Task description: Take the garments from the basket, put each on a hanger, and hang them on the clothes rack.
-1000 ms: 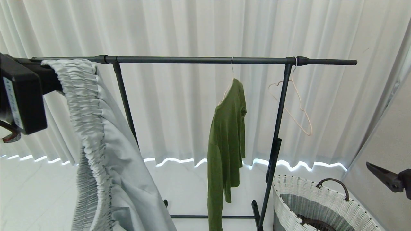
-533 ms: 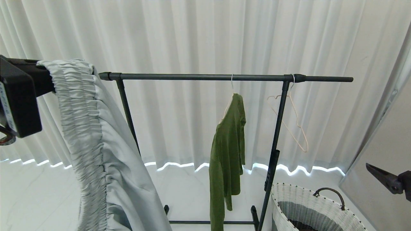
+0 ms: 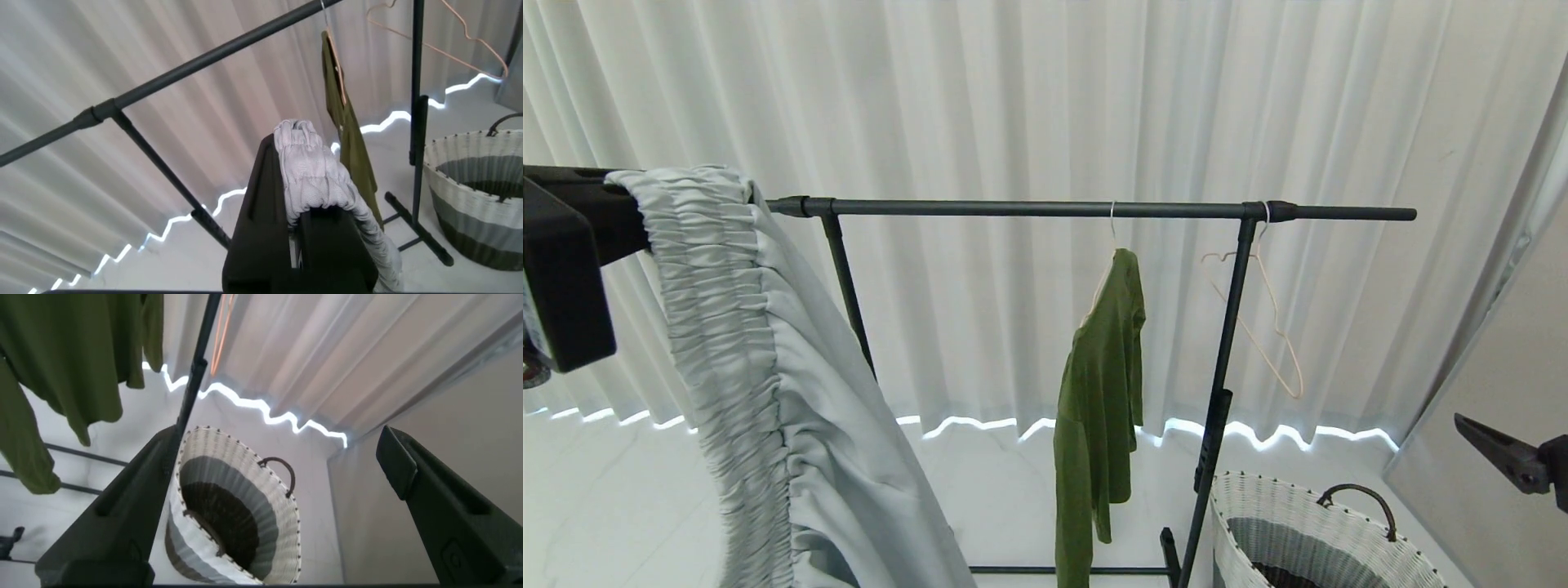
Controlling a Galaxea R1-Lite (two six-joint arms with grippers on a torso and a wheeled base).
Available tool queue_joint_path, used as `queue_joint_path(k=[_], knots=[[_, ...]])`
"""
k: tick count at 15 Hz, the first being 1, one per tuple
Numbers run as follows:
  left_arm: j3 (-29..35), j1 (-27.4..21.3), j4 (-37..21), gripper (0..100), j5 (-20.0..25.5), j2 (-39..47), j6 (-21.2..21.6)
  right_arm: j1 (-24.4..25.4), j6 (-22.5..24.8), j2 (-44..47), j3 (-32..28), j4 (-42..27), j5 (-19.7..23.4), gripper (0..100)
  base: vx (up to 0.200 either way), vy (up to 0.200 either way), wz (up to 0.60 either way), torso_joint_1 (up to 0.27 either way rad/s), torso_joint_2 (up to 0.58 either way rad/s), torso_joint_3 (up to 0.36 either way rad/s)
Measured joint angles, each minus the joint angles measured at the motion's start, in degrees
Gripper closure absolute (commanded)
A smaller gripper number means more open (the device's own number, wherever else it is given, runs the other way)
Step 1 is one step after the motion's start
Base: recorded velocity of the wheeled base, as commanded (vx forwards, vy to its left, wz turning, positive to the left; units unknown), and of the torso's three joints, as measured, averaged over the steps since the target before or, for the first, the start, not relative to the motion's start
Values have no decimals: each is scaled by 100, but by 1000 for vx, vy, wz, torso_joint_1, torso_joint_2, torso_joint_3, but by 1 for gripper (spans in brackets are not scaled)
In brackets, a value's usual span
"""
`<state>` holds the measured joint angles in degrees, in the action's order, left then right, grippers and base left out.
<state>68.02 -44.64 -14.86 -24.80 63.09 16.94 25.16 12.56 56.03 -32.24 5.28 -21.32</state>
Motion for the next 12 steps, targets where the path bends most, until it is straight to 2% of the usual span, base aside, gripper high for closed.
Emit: queue_joint_path(k=[12], knots=[[5, 10, 0, 100, -5, -35, 0, -46, -9, 124, -13, -9, 0, 0, 200, 0, 0, 3, 2, 1]])
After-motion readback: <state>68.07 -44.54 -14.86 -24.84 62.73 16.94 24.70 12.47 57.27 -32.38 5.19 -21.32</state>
